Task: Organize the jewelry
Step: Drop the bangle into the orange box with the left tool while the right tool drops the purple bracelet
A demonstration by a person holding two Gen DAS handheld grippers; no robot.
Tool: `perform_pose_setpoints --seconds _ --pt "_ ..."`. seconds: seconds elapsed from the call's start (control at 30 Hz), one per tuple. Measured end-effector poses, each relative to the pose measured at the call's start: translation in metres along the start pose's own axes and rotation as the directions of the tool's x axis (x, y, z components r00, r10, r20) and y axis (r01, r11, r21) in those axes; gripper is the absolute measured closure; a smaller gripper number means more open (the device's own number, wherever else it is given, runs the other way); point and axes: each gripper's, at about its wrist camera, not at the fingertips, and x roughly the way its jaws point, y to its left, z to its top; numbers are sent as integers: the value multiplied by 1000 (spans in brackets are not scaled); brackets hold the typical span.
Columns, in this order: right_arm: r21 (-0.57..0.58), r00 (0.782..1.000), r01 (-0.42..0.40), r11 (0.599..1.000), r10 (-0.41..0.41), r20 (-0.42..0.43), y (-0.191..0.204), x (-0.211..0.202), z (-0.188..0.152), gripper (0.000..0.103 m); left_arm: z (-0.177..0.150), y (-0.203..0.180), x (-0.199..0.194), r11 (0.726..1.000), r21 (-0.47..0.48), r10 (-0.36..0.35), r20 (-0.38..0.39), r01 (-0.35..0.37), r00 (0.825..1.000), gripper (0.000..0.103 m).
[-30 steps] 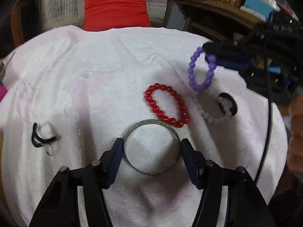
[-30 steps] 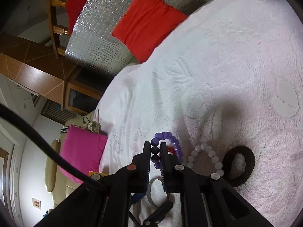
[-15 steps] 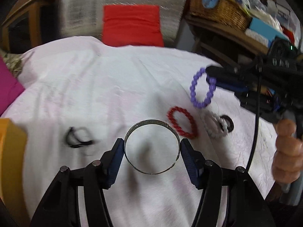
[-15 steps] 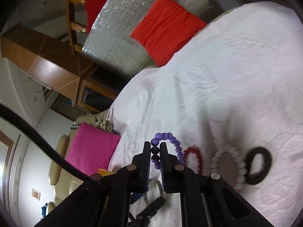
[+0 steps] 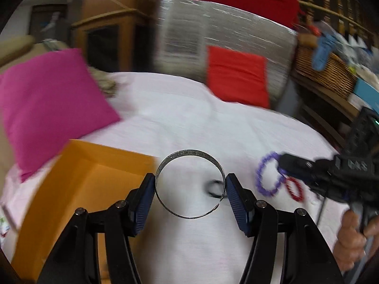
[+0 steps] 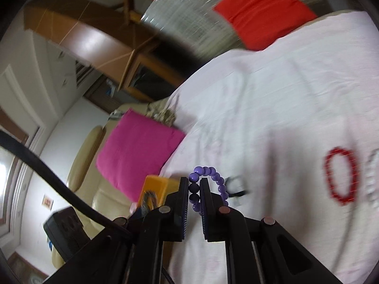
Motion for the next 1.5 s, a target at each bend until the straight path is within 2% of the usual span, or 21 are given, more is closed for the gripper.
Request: perform_pose_setpoints --seconds 0.1,0.17,0.27,0.37,0.5,0.67,0.77,0.87,1.03,1.17,1.33,1.4,1.5 --pt "-41 998 -32 999 31 -46 24 25 -8 92 2 35 -2 992 -72 106 -14 -107 994 41" --pt "-68 995 -57 996 52 -80 41 43 -14 92 -1 55 1 975 -112 189 -46 -193 981 41" --pt "-97 989 -102 990 91 -120 66 70 -22 92 -7 87 10 930 -164 310 -127 -328 942 41" --pt "-106 979 -145 984 127 -157 86 97 -31 92 -14 110 16 895 -195 365 -191 -400 911 41" --pt "-110 972 -143 984 119 -200 102 134 -46 92 -23 128 26 869 -195 400 -266 -455 877 41" --pt "-95 967 -58 994 32 -253 93 182 -57 92 -31 140 39 842 -196 423 -338 -502 841 40" --pt "-76 960 2 997 -23 -279 89 194 -56 89 -30 142 38 826 -197 447 -339 -528 827 40" --pt "-62 964 -4 998 -12 -265 84 184 -50 89 -28 137 36 823 -188 464 -322 -536 825 40" --pt "-82 981 16 997 -31 -189 72 138 -32 88 -20 121 28 826 -181 492 -231 -534 839 40" --pt "-67 989 92 994 -99 -110 38 70 -14 88 -9 88 21 859 -153 471 -136 -488 872 40" --pt "8 981 193 981 -192 -12 -15 -20 1 88 -3 23 27 927 -47 369 -54 -372 928 40" --pt "76 975 219 973 -222 30 -41 -59 4 88 -3 -1 30 947 -5 321 -34 -321 947 40" --pt "154 965 236 960 -250 79 -70 -100 8 88 -5 -41 36 977 63 208 -31 -206 978 40"
